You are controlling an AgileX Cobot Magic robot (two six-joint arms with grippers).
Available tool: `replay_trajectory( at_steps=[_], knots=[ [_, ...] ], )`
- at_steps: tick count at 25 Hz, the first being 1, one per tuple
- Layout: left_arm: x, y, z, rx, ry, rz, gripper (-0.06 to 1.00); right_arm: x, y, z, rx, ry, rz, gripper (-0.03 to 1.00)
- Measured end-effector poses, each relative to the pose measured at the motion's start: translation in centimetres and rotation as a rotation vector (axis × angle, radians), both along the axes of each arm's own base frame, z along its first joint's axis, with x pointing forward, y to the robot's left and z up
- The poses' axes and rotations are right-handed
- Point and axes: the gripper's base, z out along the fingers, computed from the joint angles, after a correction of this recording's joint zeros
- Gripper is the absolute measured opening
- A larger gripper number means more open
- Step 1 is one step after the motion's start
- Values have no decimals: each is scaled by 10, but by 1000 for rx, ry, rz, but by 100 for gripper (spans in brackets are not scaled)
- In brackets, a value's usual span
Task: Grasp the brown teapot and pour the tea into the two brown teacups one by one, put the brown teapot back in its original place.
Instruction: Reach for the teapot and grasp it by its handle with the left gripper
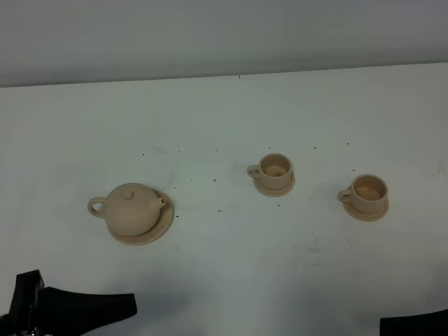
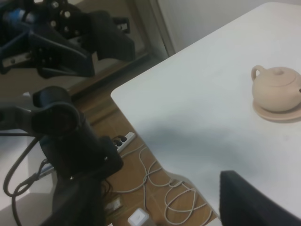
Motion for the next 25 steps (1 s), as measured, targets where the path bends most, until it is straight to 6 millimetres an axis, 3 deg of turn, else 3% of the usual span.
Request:
replay_trajectory(
  at_steps=[19,25],
  knots=[
    [0,0,0,0,2,4,48,4,-1,1,4,-8,-40,53],
    [0,0,0,0,2,4,48,15,-4,6,61,-35,-175,42]
  ],
)
